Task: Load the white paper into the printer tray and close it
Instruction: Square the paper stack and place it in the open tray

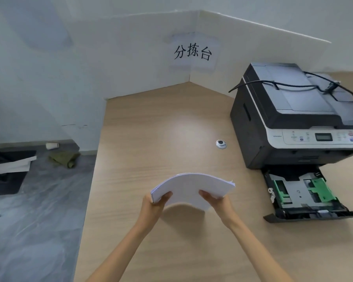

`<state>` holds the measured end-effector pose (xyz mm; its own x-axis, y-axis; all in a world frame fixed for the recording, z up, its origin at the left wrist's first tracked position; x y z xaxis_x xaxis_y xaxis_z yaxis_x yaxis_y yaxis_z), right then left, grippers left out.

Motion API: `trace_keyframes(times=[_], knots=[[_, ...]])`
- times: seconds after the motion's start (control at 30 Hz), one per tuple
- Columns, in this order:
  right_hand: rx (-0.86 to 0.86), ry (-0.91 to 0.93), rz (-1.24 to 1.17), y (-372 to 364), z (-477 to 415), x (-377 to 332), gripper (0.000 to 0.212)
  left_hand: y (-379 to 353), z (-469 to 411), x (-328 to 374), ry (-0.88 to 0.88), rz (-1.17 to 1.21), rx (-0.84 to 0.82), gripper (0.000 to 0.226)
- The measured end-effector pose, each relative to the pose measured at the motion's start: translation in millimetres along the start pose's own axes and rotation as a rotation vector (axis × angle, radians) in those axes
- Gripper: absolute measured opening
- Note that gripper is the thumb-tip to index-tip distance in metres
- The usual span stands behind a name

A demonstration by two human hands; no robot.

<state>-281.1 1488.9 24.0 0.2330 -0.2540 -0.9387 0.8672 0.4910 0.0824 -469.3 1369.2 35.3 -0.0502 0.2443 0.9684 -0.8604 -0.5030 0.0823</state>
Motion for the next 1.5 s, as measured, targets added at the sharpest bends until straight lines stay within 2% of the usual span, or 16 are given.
trace_keyframes(times=[0.23,0.33,0.37,0.47,0.5,0.57,0.67,0.8,0.9,1.0,1.07,1.2,1.33,1.37,1.43,1.5], knots=[[-0.036,-0.007,0.014,-1.2,-8.2,6.6,0.028,1.5,-7.0,-1.6,0.072,-0.047,0.005,0.021],[-0.124,-0.027,0.027,0.8,-6.2,-5.2,0.008,8.5,-11.4,4.8,0.079,-0.047,0.008,0.024],[-0.183,-0.039,0.057,1.3,-4.5,-8.8,0.01,11.5,-12.6,9.0,0.068,-0.018,0.022,0.024],[-0.312,-0.083,0.226,6.4,1.0,-12.4,0.045,25.9,-14.1,19.4,0.074,0.171,0.129,0.012],[-0.341,-0.085,0.255,7.7,3.0,-14.8,0.043,31.0,-14.7,21.8,0.066,0.235,0.151,0.008],[-0.369,-0.098,0.252,12.3,5.9,-19.7,0.033,39.2,-14.5,27.4,0.038,0.307,0.154,0.021],[-0.335,-0.104,0.102,21.4,9.5,-29.7,0.031,44.7,-7.6,31.3,0.039,0.373,0.131,0.041],[-0.218,-0.066,-0.238,20.5,15.1,-32.7,0.057,39.4,3.2,32.9,0.071,0.519,0.116,0.042],[-0.192,-0.052,-0.332,-0.7,21.2,-34.8,0.058,29.7,11.0,30.2,0.105,0.597,0.083,0.049],[-0.039,-0.016,-0.411,-9.8,21.1,-36.9,0.025,21.1,21.8,33.8,0.103,0.513,0.005,0.038],[0.036,-0.002,-0.39,-4.7,21.6,-38.8,0.016,36.6,20.6,40.2,0.088,0.481,0.009,0.031],[0.008,0.029,-0.355,15.6,23.3,-41.8,0.039,91.5,8.2,65.1,0.055,0.42,-0.207,0.039],[-0.035,0.071,-0.257,27.0,21.9,-49.3,0.042,109.9,-2.9,71.4,0.187,0.101,-0.445,0.046],[-0.037,0.077,-0.238,26.3,22.2,-52.9,0.033,106.2,-3.5,70.7,0.213,0.002,-0.512,0.047],[-0.049,0.082,-0.211,23.6,21.0,-56.3,0.006,96.9,-6.3,66.0,0.242,-0.155,-0.542,0.046],[-0.045,0.085,-0.165,22.1,16.0,-53.6,0.024,85.0,-10.8,61.5,0.188,-0.244,-0.446,0.027]])
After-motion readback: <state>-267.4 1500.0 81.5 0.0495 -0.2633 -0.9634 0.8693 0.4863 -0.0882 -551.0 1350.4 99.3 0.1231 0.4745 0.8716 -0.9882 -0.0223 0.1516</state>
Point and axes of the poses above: each hand's wrist, its own z-axis away from the middle knuckle, its own y-axis out of the back of the hand, x = y × z, the point moved 5 cm from there along -z, towards the middle knuckle, and after that the axes turned 1 degree about -y, right-handed, at the moved point
